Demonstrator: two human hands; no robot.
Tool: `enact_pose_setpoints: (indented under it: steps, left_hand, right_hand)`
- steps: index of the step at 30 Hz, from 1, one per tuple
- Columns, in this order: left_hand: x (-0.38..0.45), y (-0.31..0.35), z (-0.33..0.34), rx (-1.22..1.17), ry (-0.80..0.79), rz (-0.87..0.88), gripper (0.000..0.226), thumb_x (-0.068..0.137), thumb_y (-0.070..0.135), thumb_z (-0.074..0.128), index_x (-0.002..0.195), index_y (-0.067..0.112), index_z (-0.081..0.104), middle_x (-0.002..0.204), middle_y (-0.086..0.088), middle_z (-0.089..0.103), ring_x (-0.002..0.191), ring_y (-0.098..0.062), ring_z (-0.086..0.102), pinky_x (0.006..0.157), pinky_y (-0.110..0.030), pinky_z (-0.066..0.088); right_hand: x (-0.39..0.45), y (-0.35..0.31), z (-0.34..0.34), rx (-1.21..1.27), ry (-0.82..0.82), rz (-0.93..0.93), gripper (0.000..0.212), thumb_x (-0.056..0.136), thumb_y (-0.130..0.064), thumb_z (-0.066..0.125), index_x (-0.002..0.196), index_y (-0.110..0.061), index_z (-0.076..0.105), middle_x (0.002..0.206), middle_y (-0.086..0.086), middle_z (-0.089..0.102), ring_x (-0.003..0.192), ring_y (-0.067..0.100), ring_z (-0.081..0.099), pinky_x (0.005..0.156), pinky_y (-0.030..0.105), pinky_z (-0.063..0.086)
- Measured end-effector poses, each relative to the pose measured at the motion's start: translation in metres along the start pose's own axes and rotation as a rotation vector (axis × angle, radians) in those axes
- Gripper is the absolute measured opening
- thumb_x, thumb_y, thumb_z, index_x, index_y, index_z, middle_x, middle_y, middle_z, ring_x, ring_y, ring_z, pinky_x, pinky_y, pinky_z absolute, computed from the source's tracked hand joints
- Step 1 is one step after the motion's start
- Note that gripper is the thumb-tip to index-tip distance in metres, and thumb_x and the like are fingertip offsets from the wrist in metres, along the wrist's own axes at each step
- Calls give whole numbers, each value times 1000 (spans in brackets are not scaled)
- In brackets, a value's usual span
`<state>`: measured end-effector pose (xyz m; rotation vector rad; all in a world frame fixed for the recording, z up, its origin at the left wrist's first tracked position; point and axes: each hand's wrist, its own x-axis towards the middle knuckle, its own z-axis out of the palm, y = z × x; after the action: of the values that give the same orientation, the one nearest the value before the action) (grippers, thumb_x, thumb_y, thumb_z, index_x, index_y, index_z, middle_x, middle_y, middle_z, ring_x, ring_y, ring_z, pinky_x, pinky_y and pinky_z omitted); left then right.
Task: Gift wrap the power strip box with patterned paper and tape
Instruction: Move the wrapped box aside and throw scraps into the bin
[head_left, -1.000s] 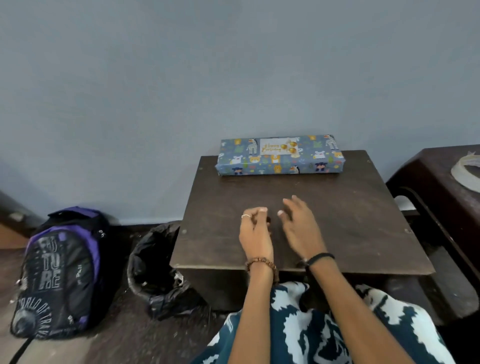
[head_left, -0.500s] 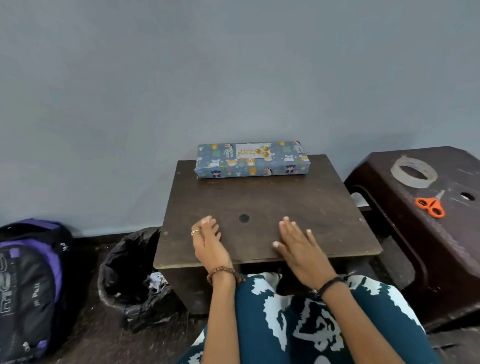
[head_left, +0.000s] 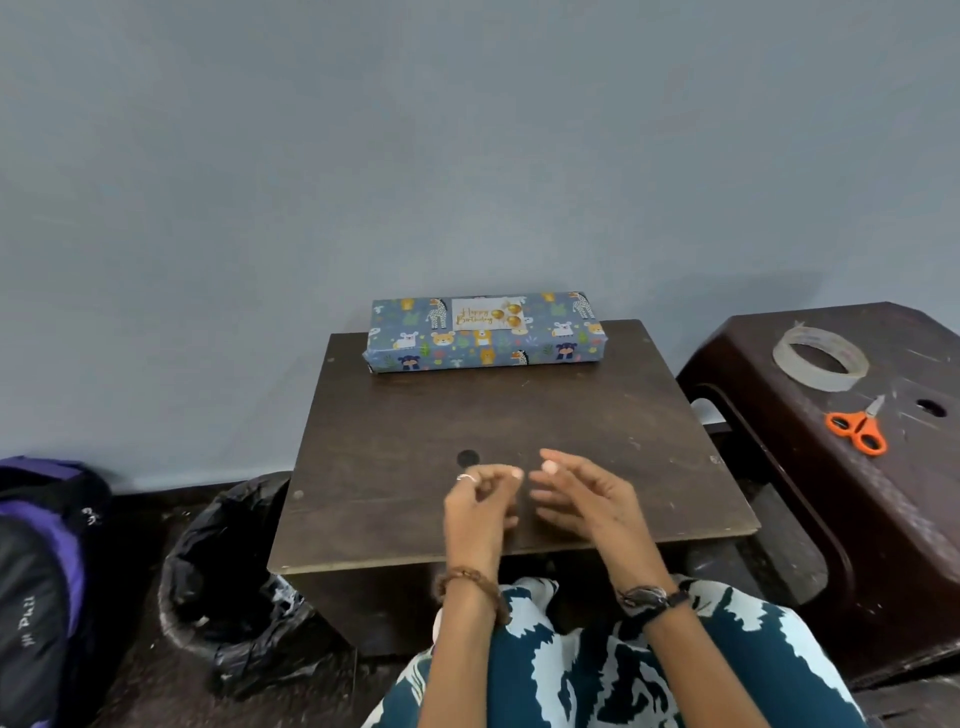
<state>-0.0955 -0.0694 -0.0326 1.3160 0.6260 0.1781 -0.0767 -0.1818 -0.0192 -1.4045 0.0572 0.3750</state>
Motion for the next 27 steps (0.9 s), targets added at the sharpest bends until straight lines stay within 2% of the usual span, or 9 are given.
enact_pose_setpoints:
  steps: [2, 4, 9, 12, 16, 20, 23, 26, 27]
  left_hand:
    - [-3, -1, 7, 84, -56, 17, 16, 88, 8, 58, 73, 16, 61, 71, 1, 60, 66, -9, 57, 51, -14, 48]
    - [-3, 0, 9, 62, -59, -6, 17, 87, 8, 58, 73, 15, 62, 68, 0, 60, 64, -9, 57, 50, -14, 47]
    - [-4, 4, 9, -449, -177, -349, 14, 84, 6, 59, 75, 12, 67, 58, 3, 64, 53, -4, 59, 52, -16, 50]
    - [-3, 3, 8, -548, -212, -404, 8, 83, 8, 60, 80, 8, 67, 59, 0, 65, 49, -5, 60, 50, -16, 53]
    - [-3, 1, 7, -557, -223, -397, 17, 88, 14, 56, 79, 10, 71, 67, -1, 69, 57, -6, 63, 53, -19, 55]
    - [-3, 3, 5, -401, -136, -282, 19, 91, 16, 54, 81, 11, 69, 70, 2, 71, 61, -6, 66, 55, -18, 55]
    - [-5, 5, 1, -232, -66, -177, 17, 91, 14, 55, 80, 15, 68, 77, 0, 70, 69, -11, 66, 58, -20, 55]
    - [-9, 2, -5, 265, 28, 110, 16, 92, 29, 54, 84, 24, 66, 90, 1, 65, 84, -16, 63, 76, -32, 53]
    - [-11, 3, -7, 431, 47, 200, 20, 92, 38, 51, 85, 25, 65, 91, 4, 62, 83, -14, 61, 76, -32, 51]
  right_hand:
    - [3, -1, 8, 63, -55, 9, 21, 83, -10, 62, 102, -8, 68, 94, 13, 72, 79, 16, 70, 67, 20, 56]
    - [7, -1, 10, 155, -45, 39, 18, 80, -7, 64, 96, -3, 69, 90, 16, 72, 75, 17, 70, 64, 19, 55]
    - [15, 4, 7, 367, -42, 131, 13, 79, -4, 62, 79, -7, 74, 77, 8, 72, 67, 9, 68, 58, 14, 53]
    - [17, 5, 5, 382, -41, 127, 11, 69, -10, 66, 73, -10, 77, 76, 6, 73, 67, 9, 69, 57, 12, 53]
    - [20, 8, 4, 450, 32, 103, 12, 68, -5, 67, 76, -7, 75, 79, 11, 73, 68, 10, 69, 58, 13, 53]
    - [16, 12, 9, 435, 48, 83, 16, 82, 7, 57, 88, -2, 70, 81, 12, 73, 72, 12, 70, 60, 14, 54]
    - [12, 13, 13, 402, 40, 96, 18, 85, 8, 53, 91, 0, 68, 84, 13, 73, 74, 13, 70, 62, 14, 55]
    - [10, 10, 16, 371, 42, 94, 17, 86, 6, 52, 92, 3, 68, 86, 13, 73, 77, 14, 70, 65, 16, 55]
    - [11, 8, 17, 351, 43, 77, 17, 86, 5, 54, 93, 3, 68, 88, 13, 73, 79, 14, 70, 66, 16, 55]
